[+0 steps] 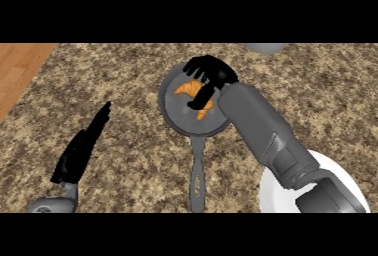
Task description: Pick the croissant from the plate and place it in the pan
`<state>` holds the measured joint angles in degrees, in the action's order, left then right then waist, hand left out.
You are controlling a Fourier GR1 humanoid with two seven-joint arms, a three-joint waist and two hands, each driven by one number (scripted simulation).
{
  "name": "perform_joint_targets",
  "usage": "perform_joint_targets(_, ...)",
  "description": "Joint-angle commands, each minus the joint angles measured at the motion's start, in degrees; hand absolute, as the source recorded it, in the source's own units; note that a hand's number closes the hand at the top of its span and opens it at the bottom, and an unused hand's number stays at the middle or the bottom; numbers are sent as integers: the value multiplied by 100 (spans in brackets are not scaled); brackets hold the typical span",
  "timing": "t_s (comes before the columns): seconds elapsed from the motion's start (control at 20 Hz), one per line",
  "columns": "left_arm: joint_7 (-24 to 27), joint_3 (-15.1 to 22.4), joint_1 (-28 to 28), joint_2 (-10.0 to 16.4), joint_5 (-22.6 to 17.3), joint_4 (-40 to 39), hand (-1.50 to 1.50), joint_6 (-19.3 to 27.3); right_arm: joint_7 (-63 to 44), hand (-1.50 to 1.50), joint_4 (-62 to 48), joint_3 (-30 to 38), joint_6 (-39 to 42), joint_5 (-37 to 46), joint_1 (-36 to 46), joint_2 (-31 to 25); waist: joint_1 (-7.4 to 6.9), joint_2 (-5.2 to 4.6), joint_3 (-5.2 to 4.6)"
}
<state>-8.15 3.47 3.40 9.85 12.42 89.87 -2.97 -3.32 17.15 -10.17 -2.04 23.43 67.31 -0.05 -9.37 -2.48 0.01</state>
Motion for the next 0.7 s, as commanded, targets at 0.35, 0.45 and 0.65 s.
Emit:
perform_joint_targets(0.35, -73, -109, -8, 126, -102, 91, 0, -140, 1021, -150, 235, 721, -1230, -1619, -174, 5, -28, 53, 10)
perform_joint_targets(0.45, -161, -22, 199, 11, 38, 4, 0, -9, 972, -150, 203, 909, -1586, -1834, 61, 4, 33, 31, 9)
perform_joint_targets(0.65, -83, -97, -207, 58, 31, 207, 0, 52, 1169, -150, 12, 1339, -2174, -2121, 44, 4, 244, 80, 7)
